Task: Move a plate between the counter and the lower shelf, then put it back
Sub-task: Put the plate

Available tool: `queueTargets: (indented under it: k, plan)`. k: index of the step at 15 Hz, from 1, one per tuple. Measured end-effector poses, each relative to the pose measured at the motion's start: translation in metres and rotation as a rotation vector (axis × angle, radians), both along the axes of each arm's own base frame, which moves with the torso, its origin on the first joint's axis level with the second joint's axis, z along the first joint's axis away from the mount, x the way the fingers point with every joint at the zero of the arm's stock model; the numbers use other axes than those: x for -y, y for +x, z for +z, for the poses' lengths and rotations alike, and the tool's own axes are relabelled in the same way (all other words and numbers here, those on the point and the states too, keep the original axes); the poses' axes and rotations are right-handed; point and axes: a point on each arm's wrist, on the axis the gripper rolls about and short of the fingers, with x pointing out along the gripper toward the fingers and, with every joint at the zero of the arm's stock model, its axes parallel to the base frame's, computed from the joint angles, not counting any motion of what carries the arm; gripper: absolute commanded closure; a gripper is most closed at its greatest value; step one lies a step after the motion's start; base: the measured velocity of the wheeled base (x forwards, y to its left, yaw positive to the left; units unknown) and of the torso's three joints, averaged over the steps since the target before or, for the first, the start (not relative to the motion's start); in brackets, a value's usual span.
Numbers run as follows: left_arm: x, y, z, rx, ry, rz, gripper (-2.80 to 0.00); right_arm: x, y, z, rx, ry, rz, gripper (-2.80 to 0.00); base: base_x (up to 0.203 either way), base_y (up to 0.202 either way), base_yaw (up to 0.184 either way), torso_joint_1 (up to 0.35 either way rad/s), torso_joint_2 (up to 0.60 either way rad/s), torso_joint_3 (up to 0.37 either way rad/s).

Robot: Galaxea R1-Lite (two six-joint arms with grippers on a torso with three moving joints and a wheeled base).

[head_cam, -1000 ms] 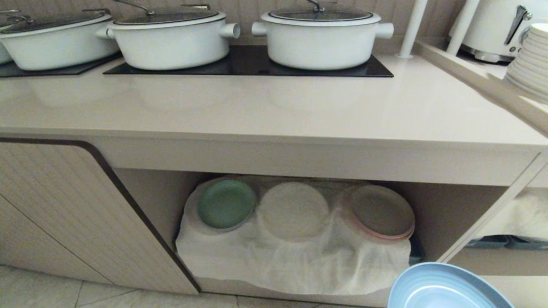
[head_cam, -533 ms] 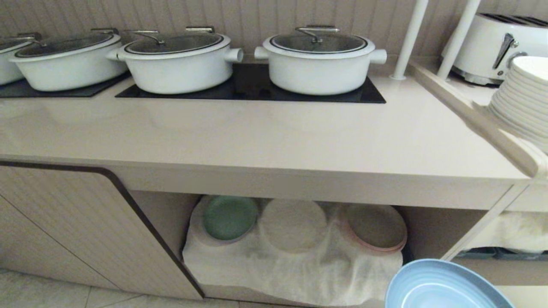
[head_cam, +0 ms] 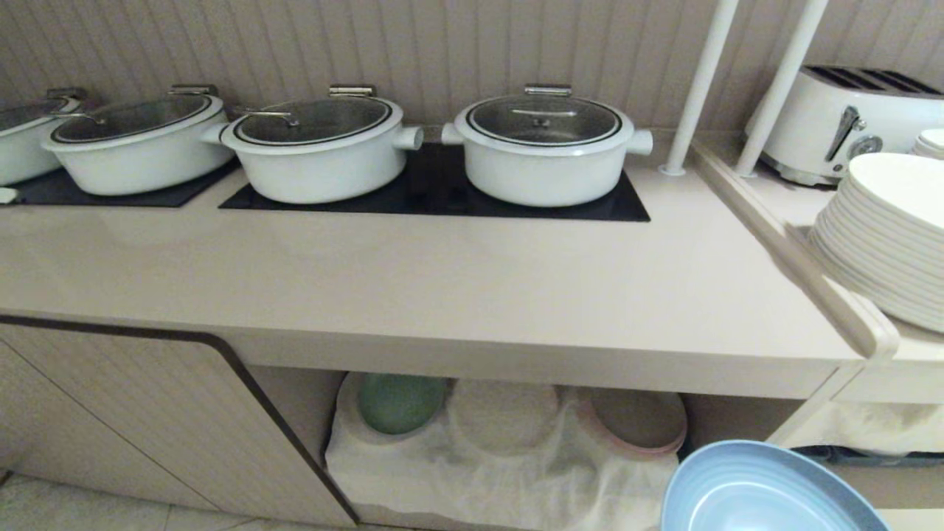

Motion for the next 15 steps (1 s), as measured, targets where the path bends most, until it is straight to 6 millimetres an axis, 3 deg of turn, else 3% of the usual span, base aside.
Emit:
queueTargets:
  k: [4,15]
  plan:
    - [0.0,0.0,0.0,0.0,0.0,0.001,0.0,-0.0001,0.0002,0.001,0.003,0.001,-0.001,0.0,0.0,0.0,0.0,0.257,-0.54,-0.282]
    - [0.0,0.0,-0.0001,0.0,0.0,0.001,0.0,-0.0001,0.0003,0.0003,0.001,0.001,0.001,0.0,0.0,0.0,0.0,0.171,-0.34,-0.178]
